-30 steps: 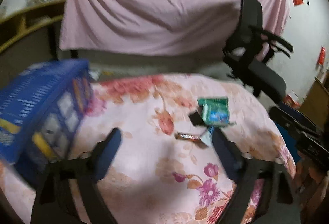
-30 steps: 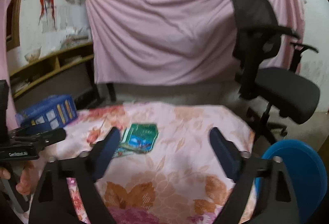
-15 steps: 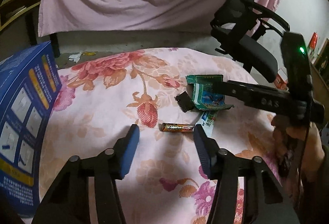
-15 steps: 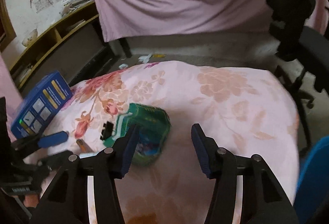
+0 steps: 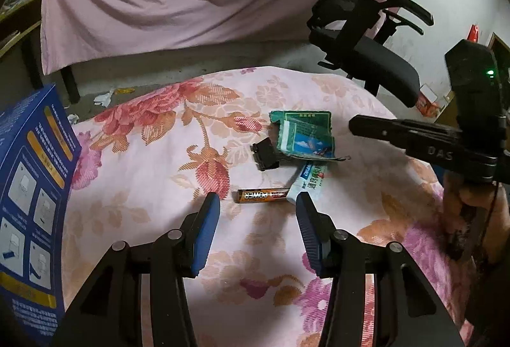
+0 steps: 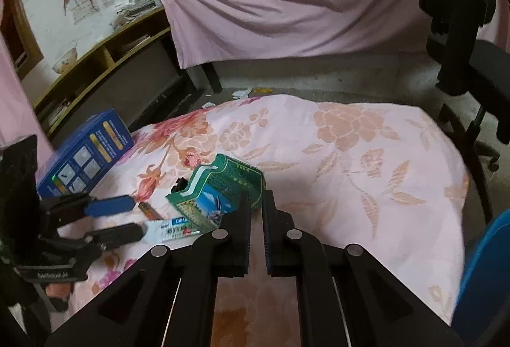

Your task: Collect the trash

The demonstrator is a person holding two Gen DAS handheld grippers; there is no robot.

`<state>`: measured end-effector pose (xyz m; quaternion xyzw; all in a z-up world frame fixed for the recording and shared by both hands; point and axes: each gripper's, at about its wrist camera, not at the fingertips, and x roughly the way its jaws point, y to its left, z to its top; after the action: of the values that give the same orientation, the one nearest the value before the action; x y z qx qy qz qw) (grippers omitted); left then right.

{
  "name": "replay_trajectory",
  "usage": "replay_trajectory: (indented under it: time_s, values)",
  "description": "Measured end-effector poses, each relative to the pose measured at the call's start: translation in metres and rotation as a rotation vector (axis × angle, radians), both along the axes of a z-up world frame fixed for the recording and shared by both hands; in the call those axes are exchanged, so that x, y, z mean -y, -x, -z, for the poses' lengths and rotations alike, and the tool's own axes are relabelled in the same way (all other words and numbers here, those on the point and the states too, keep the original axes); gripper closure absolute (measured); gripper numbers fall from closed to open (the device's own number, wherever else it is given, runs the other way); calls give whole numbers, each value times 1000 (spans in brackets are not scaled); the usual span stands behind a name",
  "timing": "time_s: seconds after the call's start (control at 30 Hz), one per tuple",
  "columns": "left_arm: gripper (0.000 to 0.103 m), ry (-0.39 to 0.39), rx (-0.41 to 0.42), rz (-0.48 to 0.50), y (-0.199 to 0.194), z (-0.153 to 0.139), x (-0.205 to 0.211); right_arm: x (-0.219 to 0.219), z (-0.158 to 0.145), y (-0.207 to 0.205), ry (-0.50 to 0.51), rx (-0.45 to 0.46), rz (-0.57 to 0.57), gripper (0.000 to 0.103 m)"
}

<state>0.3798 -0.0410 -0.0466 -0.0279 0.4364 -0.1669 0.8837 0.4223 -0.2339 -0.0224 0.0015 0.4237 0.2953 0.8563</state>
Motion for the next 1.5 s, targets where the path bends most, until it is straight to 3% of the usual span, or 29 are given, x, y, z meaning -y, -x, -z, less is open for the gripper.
replay_trajectory:
  time_s: [0.13, 0.27, 0.33, 0.37, 0.47, 0.5, 0.6, 0.7, 0.97, 1.13, 1.37, 1.5]
  values:
    - [59, -25, 7, 23, -2, 1, 4, -5, -5, -5, 4, 23, -5, 96]
    - [59, -35, 11, 39, -2, 2, 6, -15, 0, -33, -31, -45, -16, 92]
    - [59, -29, 9, 42, -1, 2, 4, -21, 6, -47, -35, -89, -22, 71]
    - [59, -27, 8, 40, -2, 2, 3, -24, 10, -54, -41, -111, -32, 71]
    - [59, -12, 1, 43, -3, 4, -1, -21, 19, -57, -73, -165, -56, 71]
    - [59, -8, -2, 45, -3, 4, -3, -19, 20, -56, -80, -170, -60, 74]
    - [59, -17, 1, 51, -4, 3, -1, -17, 23, -51, -101, -168, -76, 96]
    - [59, -35, 8, 70, -2, 2, 2, -17, 22, -43, -85, -162, -92, 99]
    - [59, -113, 35, 154, -4, 5, 19, 30, 8, 1, -11, -95, 14, 100]
    - [59, -202, 56, 206, -11, 12, 33, 64, 4, 26, 2, -82, 69, 100]
    - [55, -297, 95, 271, -23, 20, 47, 58, 5, 25, -22, -77, 61, 98]
    - [58, -282, 75, 329, -25, 25, 50, 50, 1, 15, -46, -62, 54, 94]
